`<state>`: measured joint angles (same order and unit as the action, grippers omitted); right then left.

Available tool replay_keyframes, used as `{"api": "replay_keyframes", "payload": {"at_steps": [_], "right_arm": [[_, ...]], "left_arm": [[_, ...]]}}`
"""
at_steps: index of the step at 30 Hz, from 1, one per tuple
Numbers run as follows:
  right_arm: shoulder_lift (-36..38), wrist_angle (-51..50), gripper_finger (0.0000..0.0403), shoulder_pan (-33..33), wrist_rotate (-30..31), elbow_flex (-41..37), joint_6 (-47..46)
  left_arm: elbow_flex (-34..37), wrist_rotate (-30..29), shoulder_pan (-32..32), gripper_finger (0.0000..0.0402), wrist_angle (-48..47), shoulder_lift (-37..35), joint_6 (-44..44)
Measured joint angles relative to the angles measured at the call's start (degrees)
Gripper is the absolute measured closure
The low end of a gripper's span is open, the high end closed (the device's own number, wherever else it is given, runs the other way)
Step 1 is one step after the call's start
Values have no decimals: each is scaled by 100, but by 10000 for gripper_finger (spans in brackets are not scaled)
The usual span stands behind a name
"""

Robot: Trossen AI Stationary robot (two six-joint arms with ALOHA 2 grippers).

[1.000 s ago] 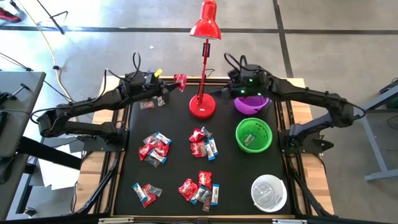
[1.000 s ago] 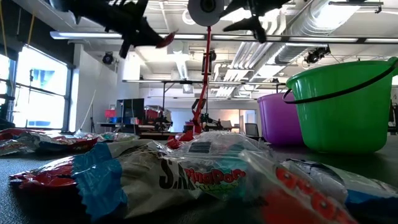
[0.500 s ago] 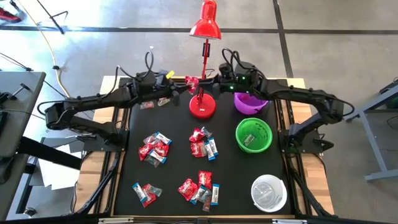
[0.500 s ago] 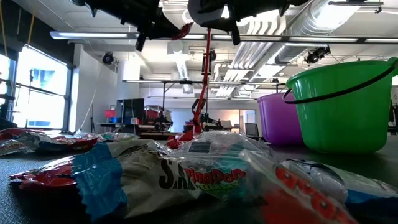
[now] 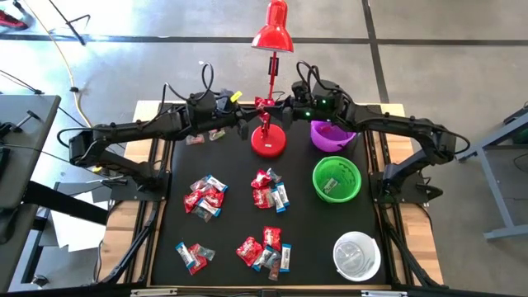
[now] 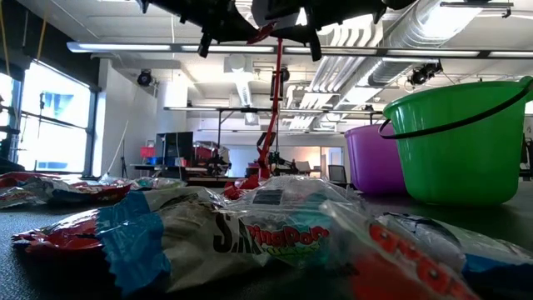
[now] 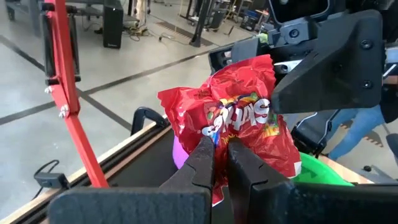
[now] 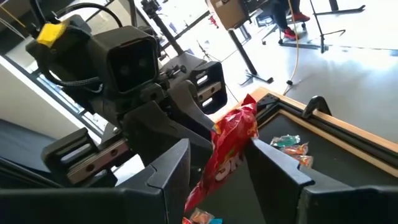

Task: Organize candy in baskets
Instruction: Put the red candy into the white bucket

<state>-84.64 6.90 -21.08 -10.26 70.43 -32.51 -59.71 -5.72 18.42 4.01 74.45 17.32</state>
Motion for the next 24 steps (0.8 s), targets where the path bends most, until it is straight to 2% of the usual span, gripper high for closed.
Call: {"api": "replay_keyframes", "payload": {"at_steps": [6,14,21,24], "right_arm": [[0,-20,282,2,44,0,0],[0,-34,393,-76,64,0,-105],[-2,-28,398,-144,34,0,-194],[-2,-24,396,-142,35,0,-197]], "left_arm": [[-4,17,-7,398,17,20,0],[-8,17,-7,398,24,20,0],[-8,32,-5,397,31,20,-87],[-8,47,-7,384,44,18,-240]]}}
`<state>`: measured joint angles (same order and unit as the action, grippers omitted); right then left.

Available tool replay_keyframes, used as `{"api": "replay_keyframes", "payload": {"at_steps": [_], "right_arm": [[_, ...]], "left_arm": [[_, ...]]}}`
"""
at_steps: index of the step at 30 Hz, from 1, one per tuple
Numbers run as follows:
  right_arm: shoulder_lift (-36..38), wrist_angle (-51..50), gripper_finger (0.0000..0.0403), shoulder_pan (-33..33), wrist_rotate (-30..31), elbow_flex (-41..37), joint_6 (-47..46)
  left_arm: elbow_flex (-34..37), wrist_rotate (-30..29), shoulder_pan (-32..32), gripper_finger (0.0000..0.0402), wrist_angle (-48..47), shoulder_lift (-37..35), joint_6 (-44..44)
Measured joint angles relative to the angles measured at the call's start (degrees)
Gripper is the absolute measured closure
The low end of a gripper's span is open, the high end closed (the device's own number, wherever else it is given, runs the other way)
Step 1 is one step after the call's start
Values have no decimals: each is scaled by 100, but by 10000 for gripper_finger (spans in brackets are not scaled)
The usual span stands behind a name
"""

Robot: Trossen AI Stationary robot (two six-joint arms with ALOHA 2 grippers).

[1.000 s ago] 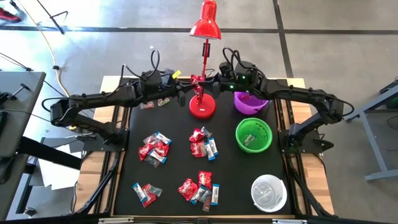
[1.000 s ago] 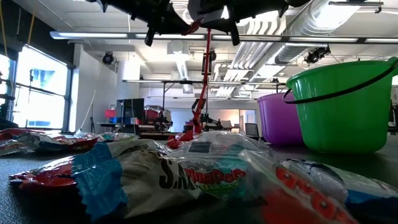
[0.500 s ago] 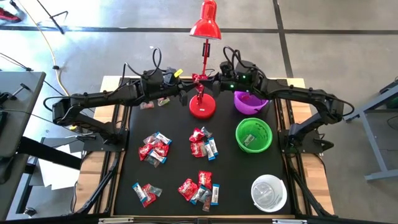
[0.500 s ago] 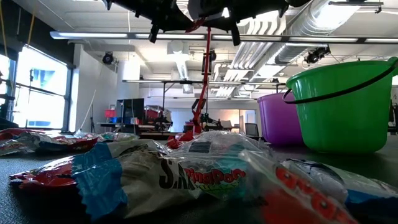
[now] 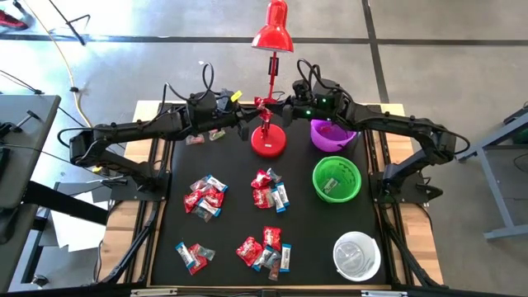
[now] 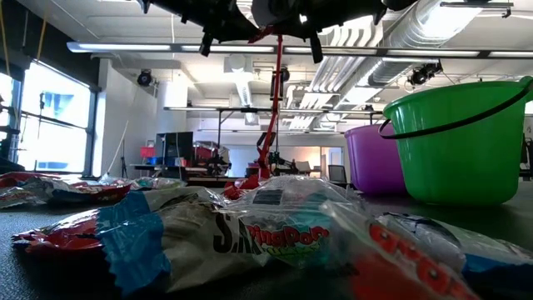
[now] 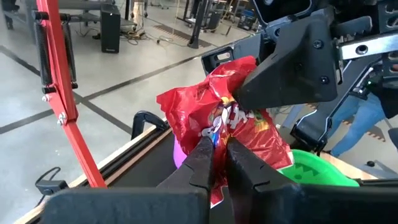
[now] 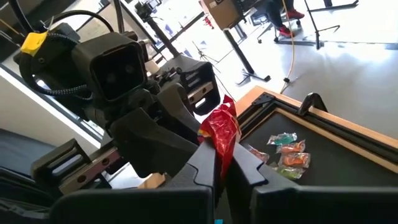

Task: Organize candy in baskets
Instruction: Put the red candy into the white bucket

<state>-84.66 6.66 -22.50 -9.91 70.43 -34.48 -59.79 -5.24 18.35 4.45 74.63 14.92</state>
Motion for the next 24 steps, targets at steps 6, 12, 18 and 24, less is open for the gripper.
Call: {"api": "replay_keyframes", "payload": {"at_steps": [6,12,18,24], "right_arm": [[0,-69,400,-87,-4,0,-5],[77,-587,401,-274,-9,-2,0],[513,-1798,402,-609,88,-2,175],[1215,-3477,402,-876,801,-2,385]], "left_arm": [[-2,49,48,323,-22,-82,-66],[-2,47,58,276,-261,-251,-63],[-4,25,198,270,-1033,-554,-2],[-4,7,342,275,-1704,-895,149]]}}
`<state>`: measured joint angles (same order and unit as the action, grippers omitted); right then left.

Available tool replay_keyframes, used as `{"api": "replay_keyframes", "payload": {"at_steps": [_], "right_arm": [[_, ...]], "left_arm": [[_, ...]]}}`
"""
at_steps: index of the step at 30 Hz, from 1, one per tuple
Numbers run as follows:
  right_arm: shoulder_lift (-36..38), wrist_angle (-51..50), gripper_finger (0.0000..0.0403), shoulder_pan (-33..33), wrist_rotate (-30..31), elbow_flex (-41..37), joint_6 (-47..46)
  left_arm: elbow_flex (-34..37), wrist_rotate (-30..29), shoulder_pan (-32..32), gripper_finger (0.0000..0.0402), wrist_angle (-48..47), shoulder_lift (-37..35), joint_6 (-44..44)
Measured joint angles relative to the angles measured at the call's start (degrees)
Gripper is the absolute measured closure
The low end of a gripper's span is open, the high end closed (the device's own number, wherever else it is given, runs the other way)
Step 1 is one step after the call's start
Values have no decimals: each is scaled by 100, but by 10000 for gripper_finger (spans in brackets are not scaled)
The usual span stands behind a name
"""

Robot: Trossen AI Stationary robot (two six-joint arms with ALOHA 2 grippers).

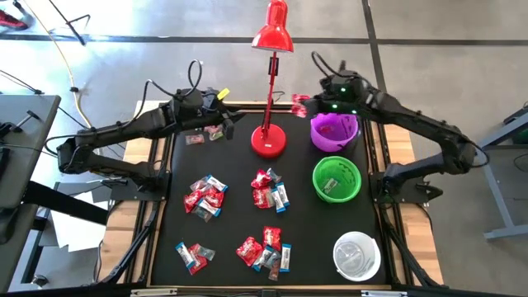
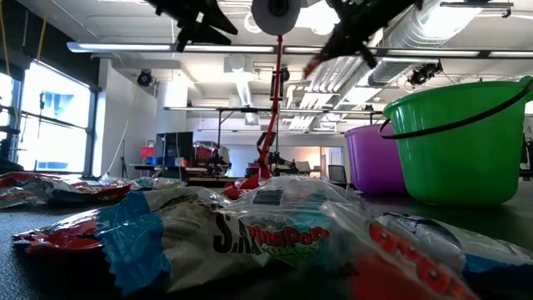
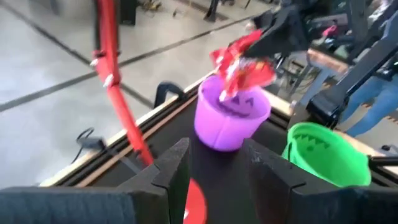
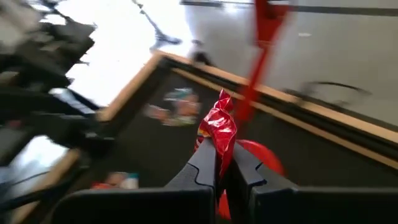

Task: Organize candy in baskets
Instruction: Put the red candy into the white bucket

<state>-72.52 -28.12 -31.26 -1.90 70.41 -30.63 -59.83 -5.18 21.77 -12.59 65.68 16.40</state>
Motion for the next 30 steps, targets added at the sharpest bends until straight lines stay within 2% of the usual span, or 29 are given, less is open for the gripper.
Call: {"api": "replay_keyframes", "payload": {"at_steps": [3,6,9,13,15,19,24,30], "right_arm": [[291,-712,402,-42,441,0,-36],[527,-1261,402,-19,526,0,-193],[739,-2036,402,115,350,0,-507],[996,-3452,402,482,-429,0,-1243],[1085,-4114,402,849,-743,0,-1699],[1189,-4889,402,1857,-832,0,-2695],[1219,-4776,402,3116,-886,0,-3801],[1218,-4353,402,4596,-909,0,-5295]], "left_arm": [[0,-16,53,275,-166,-147,-1],[2,-30,121,275,-238,-293,0],[2,-81,192,275,-342,-445,-2],[2,-350,336,275,-501,-671,-4],[2,-557,445,275,-555,-768,-10],[2,-1102,728,275,-487,-910,-260],[2,-2008,1110,275,145,-951,-1091],[4,-3107,1598,275,1613,-893,-2506]]}}
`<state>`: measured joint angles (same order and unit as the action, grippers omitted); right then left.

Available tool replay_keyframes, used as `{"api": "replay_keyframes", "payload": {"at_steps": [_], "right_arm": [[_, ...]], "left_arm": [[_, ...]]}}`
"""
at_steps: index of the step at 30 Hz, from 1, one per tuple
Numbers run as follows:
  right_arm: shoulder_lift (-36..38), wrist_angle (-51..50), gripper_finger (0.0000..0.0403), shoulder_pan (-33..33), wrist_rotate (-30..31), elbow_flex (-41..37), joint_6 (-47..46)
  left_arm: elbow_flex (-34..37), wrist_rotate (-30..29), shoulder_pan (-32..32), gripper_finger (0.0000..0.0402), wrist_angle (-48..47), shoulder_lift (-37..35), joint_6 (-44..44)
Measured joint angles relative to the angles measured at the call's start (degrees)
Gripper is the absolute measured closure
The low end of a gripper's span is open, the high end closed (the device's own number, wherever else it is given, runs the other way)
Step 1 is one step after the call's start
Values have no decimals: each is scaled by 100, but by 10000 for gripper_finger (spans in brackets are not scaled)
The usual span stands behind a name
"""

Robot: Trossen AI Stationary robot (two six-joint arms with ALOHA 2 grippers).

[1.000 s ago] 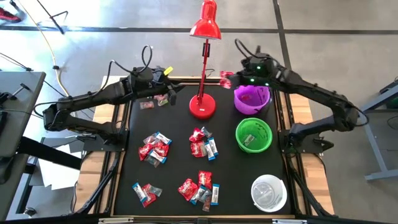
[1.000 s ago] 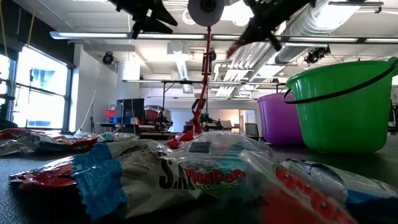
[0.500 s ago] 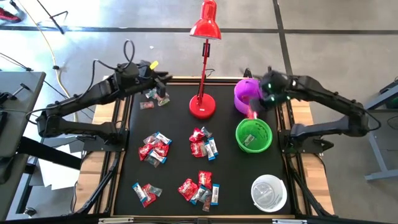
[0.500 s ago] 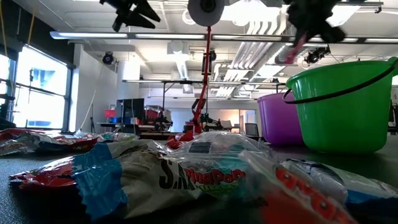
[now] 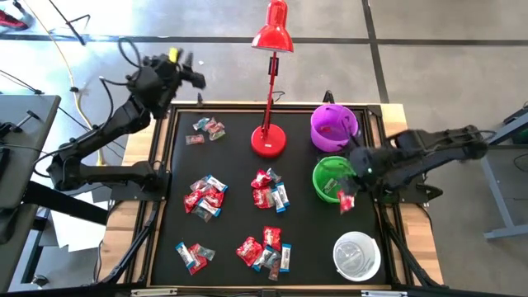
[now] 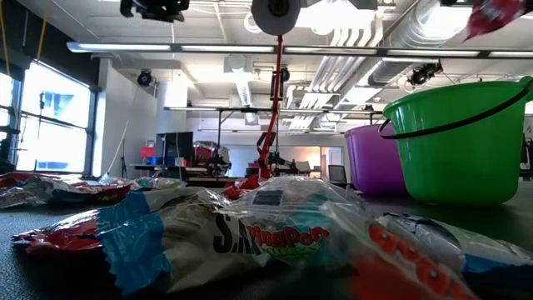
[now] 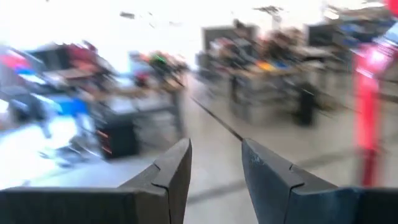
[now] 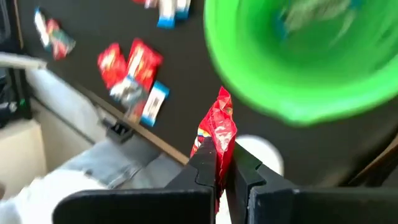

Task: Organize candy in baskets
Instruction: Put the red candy into the white bucket

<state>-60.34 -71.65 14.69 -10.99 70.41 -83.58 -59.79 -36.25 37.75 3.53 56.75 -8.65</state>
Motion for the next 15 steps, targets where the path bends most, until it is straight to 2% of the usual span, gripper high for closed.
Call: {"api": "replay_keyframes", "payload": {"at_steps": [7,10,15], "right_arm": [[-4,359,402,1487,40,0,-2396],[-4,498,402,1989,327,0,-3248],[-17,769,402,2615,961,0,-4117]], "left_arm": [[2,-199,655,275,1608,1,-1082],[2,-274,869,275,2000,-21,-1370],[2,-314,956,275,2230,-21,-1422]]}}
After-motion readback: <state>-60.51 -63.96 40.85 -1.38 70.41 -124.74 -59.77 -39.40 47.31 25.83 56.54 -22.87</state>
